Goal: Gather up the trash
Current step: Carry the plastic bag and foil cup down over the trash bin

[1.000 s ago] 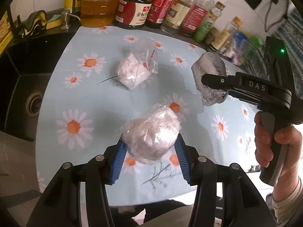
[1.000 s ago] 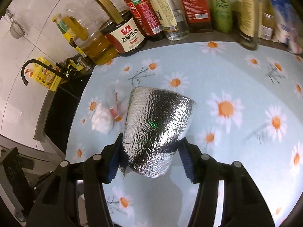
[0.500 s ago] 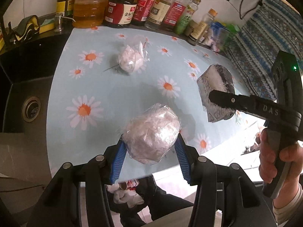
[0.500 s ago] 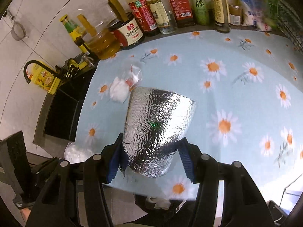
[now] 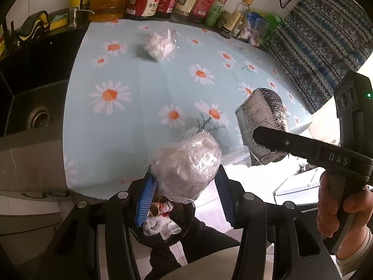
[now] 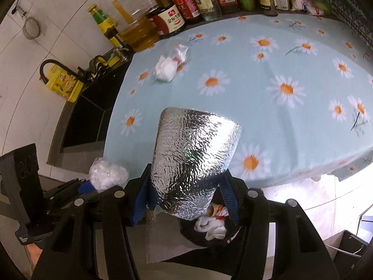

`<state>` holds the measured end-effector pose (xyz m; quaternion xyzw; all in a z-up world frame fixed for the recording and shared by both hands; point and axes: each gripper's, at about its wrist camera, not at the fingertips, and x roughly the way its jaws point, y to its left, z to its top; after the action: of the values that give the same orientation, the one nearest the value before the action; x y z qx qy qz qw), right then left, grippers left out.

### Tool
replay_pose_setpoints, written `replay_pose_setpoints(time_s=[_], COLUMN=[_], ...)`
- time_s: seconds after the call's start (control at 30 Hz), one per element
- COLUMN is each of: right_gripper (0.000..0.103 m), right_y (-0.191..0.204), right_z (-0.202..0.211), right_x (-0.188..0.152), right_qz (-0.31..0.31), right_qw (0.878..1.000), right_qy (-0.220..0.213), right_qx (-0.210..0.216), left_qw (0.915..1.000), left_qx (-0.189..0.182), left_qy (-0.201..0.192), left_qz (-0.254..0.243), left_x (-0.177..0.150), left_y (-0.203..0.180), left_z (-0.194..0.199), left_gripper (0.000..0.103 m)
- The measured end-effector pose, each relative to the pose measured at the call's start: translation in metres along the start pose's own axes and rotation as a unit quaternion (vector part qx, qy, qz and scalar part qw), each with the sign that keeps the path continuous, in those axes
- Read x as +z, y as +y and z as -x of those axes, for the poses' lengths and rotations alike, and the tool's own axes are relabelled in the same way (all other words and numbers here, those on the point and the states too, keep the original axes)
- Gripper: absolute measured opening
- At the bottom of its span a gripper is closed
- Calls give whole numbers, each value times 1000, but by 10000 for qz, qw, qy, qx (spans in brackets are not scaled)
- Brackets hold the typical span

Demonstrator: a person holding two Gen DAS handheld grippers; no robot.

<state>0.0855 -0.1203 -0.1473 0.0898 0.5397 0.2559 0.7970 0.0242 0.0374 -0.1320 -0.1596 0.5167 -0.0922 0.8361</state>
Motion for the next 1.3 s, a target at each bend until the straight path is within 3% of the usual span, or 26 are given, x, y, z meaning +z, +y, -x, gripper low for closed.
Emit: replay_pose_setpoints(time_s=[0.37,0.83,1.3], right_gripper=[56,57,57], right_y=[-1,-26,-53], right_z=[-15,-67,-137], right_x=[-48,-95,-131], right_qz=[23,-41,-245], right_qw=[9991,9966,9888], right_qy=[245,771,1468], right_qx=[340,277,94], left_qw=[9993,9939,9770], left_qx=[35,183,491], left_qy=[365,1032,1918], left_qz=[27,340,786], left_x=[-39,-80,-123], left_y=[4,23,59], left_z=[-14,-60,-128], left_gripper=[48,48,49])
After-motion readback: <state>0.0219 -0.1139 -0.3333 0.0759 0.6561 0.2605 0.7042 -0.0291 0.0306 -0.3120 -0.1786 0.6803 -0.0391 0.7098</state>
